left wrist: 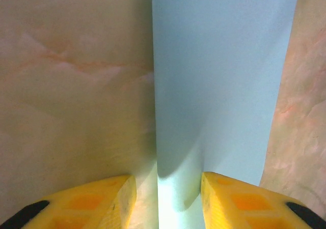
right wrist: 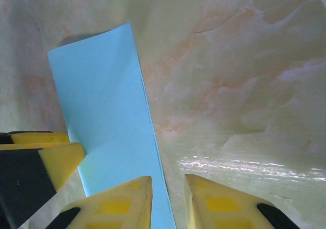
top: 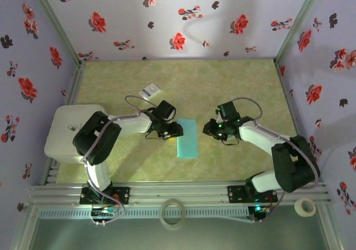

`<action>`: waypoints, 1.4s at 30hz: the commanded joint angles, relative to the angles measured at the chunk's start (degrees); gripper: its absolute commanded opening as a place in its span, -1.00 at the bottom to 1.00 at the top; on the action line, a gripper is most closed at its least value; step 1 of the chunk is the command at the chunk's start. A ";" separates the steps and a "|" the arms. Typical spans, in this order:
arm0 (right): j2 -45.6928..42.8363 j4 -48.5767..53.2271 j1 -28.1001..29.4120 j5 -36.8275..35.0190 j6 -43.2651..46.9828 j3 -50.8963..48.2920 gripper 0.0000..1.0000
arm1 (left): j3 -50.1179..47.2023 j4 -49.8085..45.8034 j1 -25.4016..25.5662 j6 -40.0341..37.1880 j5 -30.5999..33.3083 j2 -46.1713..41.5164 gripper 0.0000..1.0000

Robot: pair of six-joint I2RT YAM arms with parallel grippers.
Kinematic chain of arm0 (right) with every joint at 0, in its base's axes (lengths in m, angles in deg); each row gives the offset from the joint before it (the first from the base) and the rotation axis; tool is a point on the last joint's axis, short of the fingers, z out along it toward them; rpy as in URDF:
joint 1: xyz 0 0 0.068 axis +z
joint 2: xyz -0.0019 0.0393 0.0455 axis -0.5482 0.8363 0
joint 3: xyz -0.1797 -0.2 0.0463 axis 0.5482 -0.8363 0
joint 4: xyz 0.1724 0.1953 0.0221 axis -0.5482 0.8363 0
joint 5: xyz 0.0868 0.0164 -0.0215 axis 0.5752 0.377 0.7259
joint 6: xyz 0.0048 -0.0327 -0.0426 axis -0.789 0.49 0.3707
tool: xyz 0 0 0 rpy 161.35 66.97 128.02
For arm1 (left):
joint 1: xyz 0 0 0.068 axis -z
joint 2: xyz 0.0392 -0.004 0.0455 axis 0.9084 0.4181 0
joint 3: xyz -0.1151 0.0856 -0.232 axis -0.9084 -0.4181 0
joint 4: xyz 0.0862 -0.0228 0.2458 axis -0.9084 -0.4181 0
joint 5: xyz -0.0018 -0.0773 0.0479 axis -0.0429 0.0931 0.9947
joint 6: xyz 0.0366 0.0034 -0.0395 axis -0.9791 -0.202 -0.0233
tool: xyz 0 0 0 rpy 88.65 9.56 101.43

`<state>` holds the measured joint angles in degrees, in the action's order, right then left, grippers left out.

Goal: Fold a paper plane with a square sheet of paper (pick it up from the middle)

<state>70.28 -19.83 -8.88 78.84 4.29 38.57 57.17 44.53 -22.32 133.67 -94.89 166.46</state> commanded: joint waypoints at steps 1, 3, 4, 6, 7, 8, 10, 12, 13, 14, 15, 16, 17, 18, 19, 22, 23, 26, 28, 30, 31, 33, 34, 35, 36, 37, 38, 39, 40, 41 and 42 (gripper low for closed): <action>0.74 0.13 -0.37 0.94 -0.23 0.04 -0.52 | -0.98 -3.60 0.37 -0.30 5.72 4.89 -0.18; 0.71 0.12 -0.35 0.96 -0.31 0.08 -0.52 | -0.89 -3.86 0.37 -0.31 5.80 5.10 -0.18; 0.74 0.09 -0.32 0.96 -0.30 0.06 -0.52 | -0.92 -3.79 0.40 -0.39 5.83 5.16 -0.18; 0.93 0.03 -0.30 1.05 -0.27 0.12 -0.52 | -0.85 -4.04 0.41 -0.52 5.98 5.27 -0.18; 0.97 -0.04 -0.33 1.13 -0.24 0.20 -0.52 | -0.88 -4.09 0.37 -0.66 5.98 5.35 -0.18; 1.02 -0.05 -0.34 1.08 -0.36 0.16 -0.53 | -0.84 -4.15 0.37 -0.91 6.03 5.36 -0.18; 1.10 -0.16 -0.28 1.10 -0.32 0.16 -0.52 | -0.49 -4.82 0.47 -1.69 6.16 5.62 -0.18; 1.19 -0.30 -0.29 1.11 -0.42 0.14 -0.52 | -0.34 -5.46 0.46 -2.21 6.58 5.62 -0.18; 1.33 -0.22 -0.23 1.16 -0.42 0.16 -0.53 | -0.36 -5.76 0.46 -2.16 6.79 5.67 -0.17; 1.39 -0.28 -0.27 1.29 -0.43 0.14 -0.53 | -0.23 -6.08 0.46 -2.14 7.23 5.66 -0.17; 1.42 -0.35 -0.27 1.31 -0.51 0.20 -0.52 | -0.23 -6.45 0.46 -1.94 7.61 5.75 -0.17; 1.36 -0.39 -0.28 1.30 -0.59 0.18 -0.52 | -0.10 -6.75 0.47 -1.74 7.97 5.84 -0.17; 1.44 -0.48 -0.27 1.37 -0.60 0.06 -0.52 | -0.09 -6.83 0.58 -1.70 8.15 5.84 -0.18; 1.38 -0.60 -0.28 1.37 -0.73 0.05 -0.52 | -0.09 -6.85 0.56 -1.56 8.16 5.91 -0.18; 1.40 -0.57 -0.28 1.43 -0.68 0.05 -0.52 | -0.05 -6.80 0.48 -1.51 8.22 6.03 -0.18; 1.54 -0.79 -0.28 1.75 -0.74 -0.03 -0.53 | 0.08 -7.03 0.63 -1.53 8.35 6.11 -0.18; 1.67 -0.99 -0.15 1.98 -0.83 -0.02 -0.52 | 0.09 -6.97 0.63 -1.42 8.34 6.18 -0.18; 2.07 -1.62 -0.10 2.32 -1.02 -0.17 -0.52 | 0.07 -6.97 0.72 -1.23 8.44 6.26 -0.18; 2.63 -2.29 0.06 2.86 -1.24 -0.19 -0.52 | 0.08 -6.97 0.85 -1.32 8.46 6.32 -0.18; 3.25 -3.05 0.45 3.37 -1.46 -0.22 -0.53 | 0.17 -7.11 0.79 -1.44 8.53 6.40 -0.18; 3.68 -3.56 0.75 3.56 -1.63 -0.17 -0.54 | 0.17 -7.13 0.81 -1.48 8.54 6.50 -0.18; 4.76 -4.49 1.46 4.07 -1.89 0.16 -0.57 | 0.26 -7.31 0.81 -1.56 8.53 6.60 -0.18; 5.40 -4.57 2.02 4.11 -1.90 0.53 -0.59 | 0.26 -7.19 0.89 -1.52 8.66 6.57 -0.18; 5.75 -4.46 2.49 3.81 -1.82 0.87 -0.60 | 0.17 -7.19 0.90 -1.44 8.70 6.59 -0.18; 6.14 -4.23 2.87 3.26 -1.82 1.18 -0.61 | 0.17 -7.15 0.89 -1.21 8.79 6.50 -0.18; 6.45 -3.89 3.12 2.57 -1.88 1.50 -0.62 | 0.08 -7.10 0.90 -1.08 8.87 6.42 -0.18; 6.63 -3.62 3.24 1.98 -1.90 1.61 -0.62 | 0.01 -7.01 0.92 -0.93 8.97 6.50 -0.19; 6.64 -3.48 3.37 1.55 -1.99 1.66 -0.62 | -0.01 -6.97 0.99 -0.65 9.05 6.42 -0.19; 6.63 -3.32 3.33 1.19 -2.10 1.63 -0.63 | 0.04 -7.01 0.98 -0.64 9.14 6.37 -0.20; 6.52 -3.21 3.33 0.85 -2.09 1.64 -0.63 | -0.09 -6.94 1.08 -0.49 9.23 6.35 -0.20; 6.44 -3.14 3.33 0.76 -2.08 1.54 -0.63 | -0.07 -6.85 1.07 -0.41 9.32 6.28 -0.20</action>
<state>76.51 -23.28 -5.74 81.35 3.20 38.71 59.64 40.97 -21.45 133.48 -92.32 167.57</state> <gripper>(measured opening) 0.186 0.399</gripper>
